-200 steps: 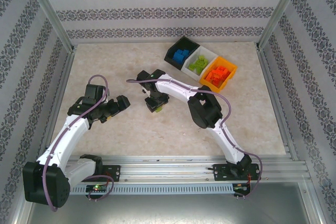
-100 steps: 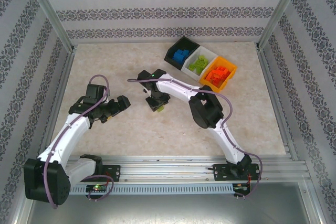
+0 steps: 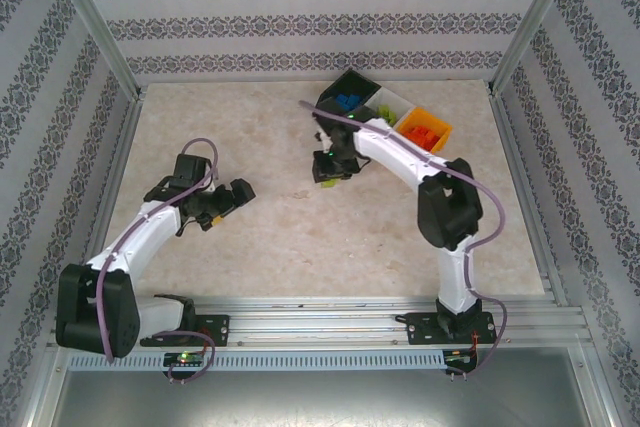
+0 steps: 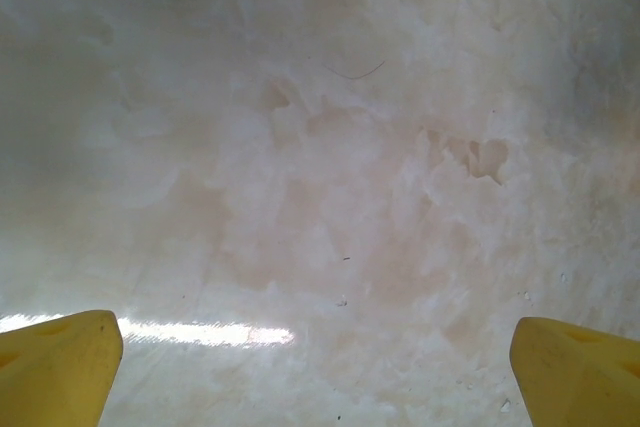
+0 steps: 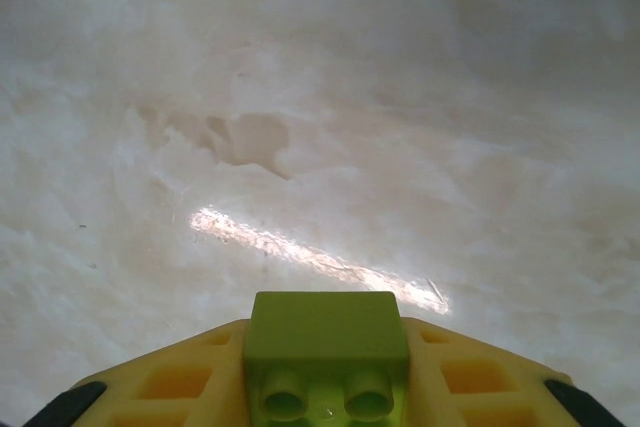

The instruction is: Sort the legos into containers by color

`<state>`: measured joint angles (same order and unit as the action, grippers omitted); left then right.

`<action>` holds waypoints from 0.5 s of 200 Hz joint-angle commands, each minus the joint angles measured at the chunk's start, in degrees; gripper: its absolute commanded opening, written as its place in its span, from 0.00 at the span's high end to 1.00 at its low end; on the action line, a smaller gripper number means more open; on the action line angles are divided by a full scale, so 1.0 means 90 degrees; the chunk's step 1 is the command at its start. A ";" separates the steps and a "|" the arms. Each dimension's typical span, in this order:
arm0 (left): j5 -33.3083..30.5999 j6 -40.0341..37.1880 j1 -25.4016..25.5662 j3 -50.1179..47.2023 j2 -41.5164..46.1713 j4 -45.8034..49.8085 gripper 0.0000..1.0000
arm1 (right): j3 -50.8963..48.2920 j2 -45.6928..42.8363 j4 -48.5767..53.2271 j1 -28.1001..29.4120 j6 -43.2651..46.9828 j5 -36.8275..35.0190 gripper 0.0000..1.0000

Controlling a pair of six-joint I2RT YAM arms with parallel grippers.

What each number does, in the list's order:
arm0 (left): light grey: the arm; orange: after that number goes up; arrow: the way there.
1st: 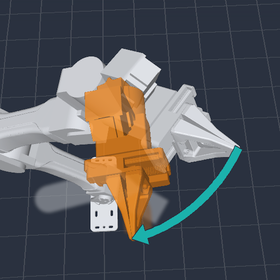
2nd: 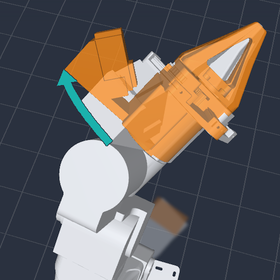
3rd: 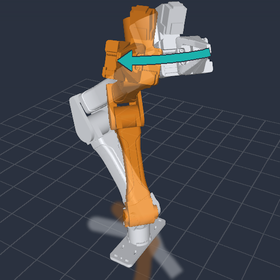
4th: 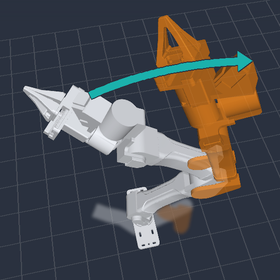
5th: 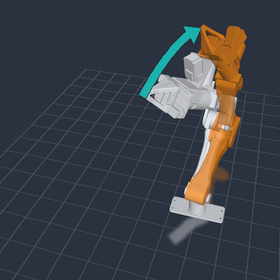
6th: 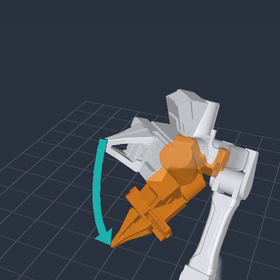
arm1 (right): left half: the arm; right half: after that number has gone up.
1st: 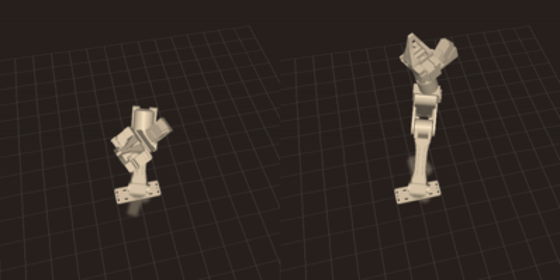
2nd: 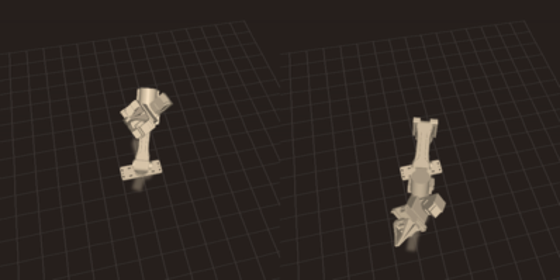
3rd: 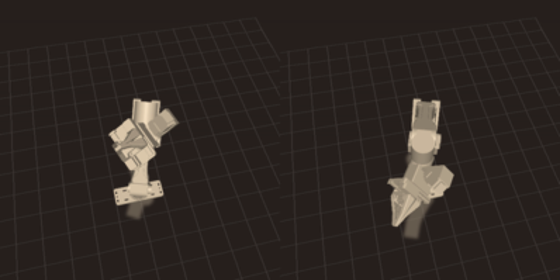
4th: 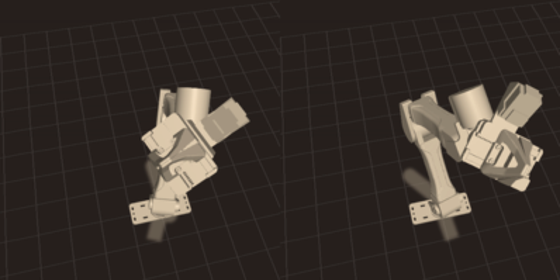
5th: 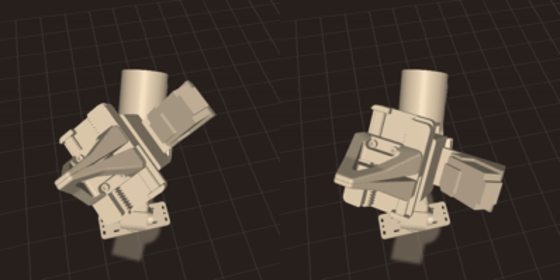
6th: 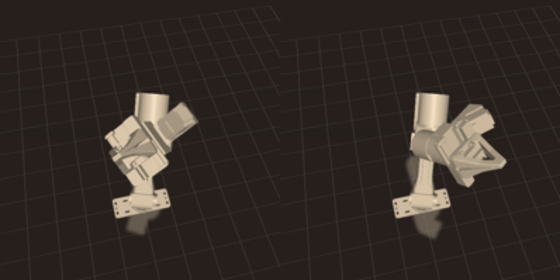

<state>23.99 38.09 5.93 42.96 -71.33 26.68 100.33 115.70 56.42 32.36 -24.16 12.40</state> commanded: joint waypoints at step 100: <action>0.0581 0.0559 0.0030 0.0196 -0.0923 -0.1478 0.00 | -0.0662 -0.1396 -0.1155 -0.2582 -0.1560 0.2112 0.65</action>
<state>28.40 42.13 5.96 44.07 -79.46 16.64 92.66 104.22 49.08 12.64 -34.41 26.57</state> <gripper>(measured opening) 0.999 0.348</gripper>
